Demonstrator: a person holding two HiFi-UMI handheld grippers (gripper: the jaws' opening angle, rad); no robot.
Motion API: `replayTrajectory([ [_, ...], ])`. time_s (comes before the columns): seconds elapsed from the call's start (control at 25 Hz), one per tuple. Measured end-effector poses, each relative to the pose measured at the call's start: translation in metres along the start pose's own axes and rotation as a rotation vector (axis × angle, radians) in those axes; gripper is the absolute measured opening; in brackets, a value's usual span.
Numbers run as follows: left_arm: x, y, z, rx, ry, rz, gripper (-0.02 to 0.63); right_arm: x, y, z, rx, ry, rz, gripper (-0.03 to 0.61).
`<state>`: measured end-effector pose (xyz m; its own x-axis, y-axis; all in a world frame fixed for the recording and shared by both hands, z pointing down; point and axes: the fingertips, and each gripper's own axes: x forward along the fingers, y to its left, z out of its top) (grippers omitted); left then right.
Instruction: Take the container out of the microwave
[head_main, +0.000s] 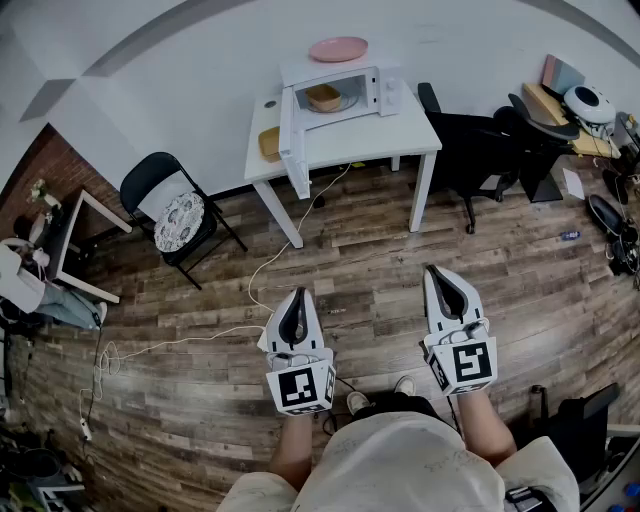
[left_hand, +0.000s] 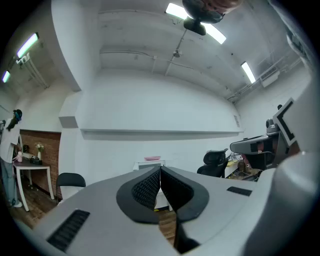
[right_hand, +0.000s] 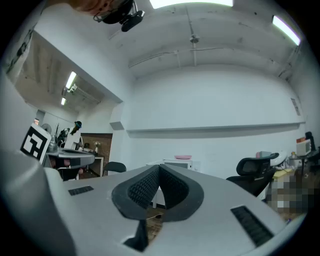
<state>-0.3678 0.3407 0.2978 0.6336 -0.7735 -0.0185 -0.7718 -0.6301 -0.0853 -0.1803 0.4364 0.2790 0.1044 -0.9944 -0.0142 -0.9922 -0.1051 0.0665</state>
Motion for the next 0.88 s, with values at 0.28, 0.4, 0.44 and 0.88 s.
replayTrajectory([
  [0.28, 0.012, -0.035, 0.012, 0.009, -0.02, -0.004, 0.009, -0.004, -0.032, -0.005, 0.017, 0.008, -0.005, 0.015],
  [0.4, 0.022, -0.048, 0.015, 0.014, -0.022, -0.009, 0.009, -0.002, -0.045, -0.008, 0.01, 0.013, -0.015, 0.017],
  [0.44, 0.025, -0.052, 0.016, 0.016, -0.025, -0.011, 0.009, -0.002, -0.05, -0.009, 0.01, 0.01, -0.019, 0.017],
  [0.88, 0.043, -0.088, 0.012, 0.031, -0.012, -0.011, 0.009, 0.003, -0.089, -0.021, 0.035, 0.004, -0.039, 0.046],
])
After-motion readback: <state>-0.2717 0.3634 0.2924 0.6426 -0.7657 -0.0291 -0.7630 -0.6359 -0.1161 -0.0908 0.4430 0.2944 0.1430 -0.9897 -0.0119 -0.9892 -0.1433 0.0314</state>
